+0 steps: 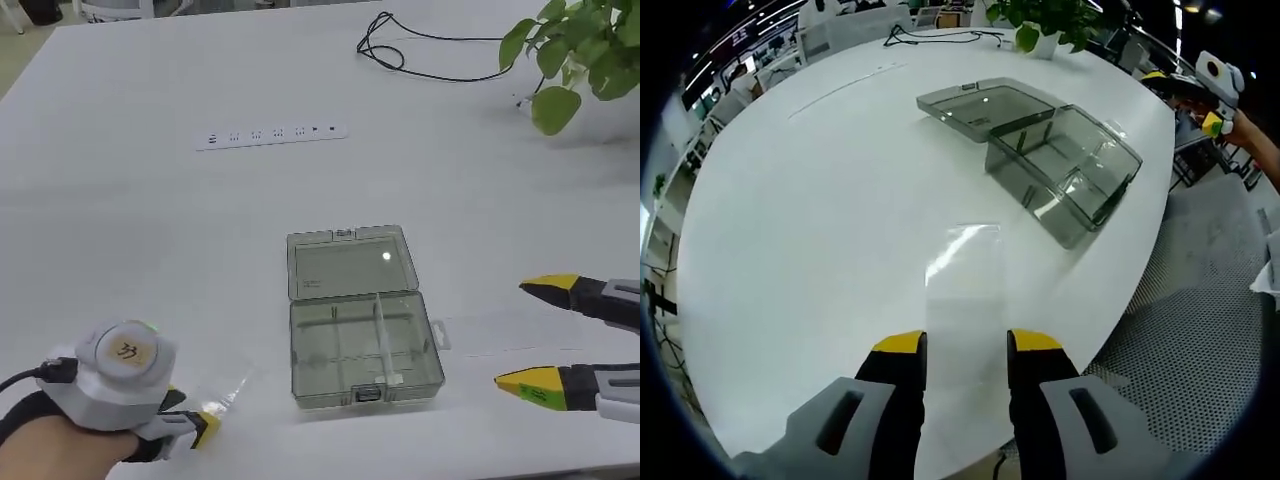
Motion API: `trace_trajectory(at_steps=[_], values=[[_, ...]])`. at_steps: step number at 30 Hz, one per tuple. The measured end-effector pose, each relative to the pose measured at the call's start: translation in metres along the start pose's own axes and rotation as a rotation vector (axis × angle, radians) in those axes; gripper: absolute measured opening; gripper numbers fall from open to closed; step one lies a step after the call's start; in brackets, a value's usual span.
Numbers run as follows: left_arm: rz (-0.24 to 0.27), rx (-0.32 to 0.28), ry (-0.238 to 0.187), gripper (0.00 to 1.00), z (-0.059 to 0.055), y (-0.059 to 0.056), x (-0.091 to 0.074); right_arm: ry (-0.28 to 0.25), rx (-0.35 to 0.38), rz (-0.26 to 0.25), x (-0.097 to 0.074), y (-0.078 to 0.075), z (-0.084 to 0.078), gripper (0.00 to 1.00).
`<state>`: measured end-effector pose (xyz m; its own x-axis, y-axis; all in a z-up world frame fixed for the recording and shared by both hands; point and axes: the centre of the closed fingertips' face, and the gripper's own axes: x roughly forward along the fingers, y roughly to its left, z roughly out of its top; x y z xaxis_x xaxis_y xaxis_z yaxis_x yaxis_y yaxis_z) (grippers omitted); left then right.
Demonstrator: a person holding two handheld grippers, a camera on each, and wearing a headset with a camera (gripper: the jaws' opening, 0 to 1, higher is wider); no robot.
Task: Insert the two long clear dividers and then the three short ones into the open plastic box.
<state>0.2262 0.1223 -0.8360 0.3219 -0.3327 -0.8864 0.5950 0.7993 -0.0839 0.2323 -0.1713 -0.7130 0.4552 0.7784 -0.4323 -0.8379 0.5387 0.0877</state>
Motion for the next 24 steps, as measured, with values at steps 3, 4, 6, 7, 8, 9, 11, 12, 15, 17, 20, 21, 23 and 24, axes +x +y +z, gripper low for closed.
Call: trace_trajectory(at_steps=[3, 4, 6, 7, 8, 9, 11, 12, 15, 17, 20, 21, 23, 24], values=[[-0.004, -0.015, -0.018, 0.3, 0.002, 0.0, -0.002, -0.004, -0.002, -0.005, 0.0, 0.0, 0.003, 0.7], [-0.003, -0.019, -0.025, 0.3, 0.003, 0.0, -0.004, -0.005, -0.002, -0.006, -0.001, 0.0, 0.004, 0.7], [-0.007, -0.032, -0.041, 0.3, 0.006, 0.0, -0.006, -0.005, 0.001, -0.009, -0.001, 0.0, 0.005, 0.69], [-0.008, -0.041, -0.051, 0.3, 0.007, 0.0, -0.007, -0.007, 0.0, -0.01, -0.001, 0.0, 0.005, 0.69], [-0.008, -0.043, -0.056, 0.3, 0.008, 0.0, -0.008, -0.008, 0.003, -0.01, 0.0, 0.001, 0.006, 0.69], [-0.011, -0.047, -0.065, 0.3, 0.01, 0.0, -0.01, -0.008, 0.004, -0.01, 0.0, 0.001, 0.007, 0.69], [-0.014, -0.059, -0.087, 0.3, 0.014, -0.001, -0.013, -0.01, 0.0, -0.011, 0.001, 0.002, 0.009, 0.69], [-0.017, -0.063, -0.096, 0.3, 0.016, -0.002, -0.015, -0.01, 0.0, -0.012, 0.001, 0.003, 0.01, 0.68], [-0.019, -0.075, -0.119, 0.3, 0.021, -0.002, -0.019, -0.02, 0.004, -0.013, 0.003, 0.005, 0.016, 0.67], [-0.026, -0.091, -0.146, 0.3, 0.026, -0.004, -0.024, -0.027, 0.016, -0.01, 0.004, 0.006, 0.019, 0.66], [-0.033, -0.101, -0.173, 0.3, 0.033, -0.008, -0.03, -0.034, 0.011, -0.011, 0.005, 0.008, 0.026, 0.65], [-0.036, -0.106, -0.188, 0.3, 0.036, -0.01, -0.033, -0.037, 0.016, -0.008, 0.006, 0.01, 0.029, 0.64], [-0.044, -0.116, -0.215, 0.3, 0.043, -0.013, -0.038, -0.041, 0.021, -0.005, 0.008, 0.011, 0.033, 0.64], [-0.055, -0.127, -0.237, 0.3, 0.048, -0.015, -0.041, -0.04, 0.034, -0.005, 0.01, 0.012, 0.036, 0.63]])
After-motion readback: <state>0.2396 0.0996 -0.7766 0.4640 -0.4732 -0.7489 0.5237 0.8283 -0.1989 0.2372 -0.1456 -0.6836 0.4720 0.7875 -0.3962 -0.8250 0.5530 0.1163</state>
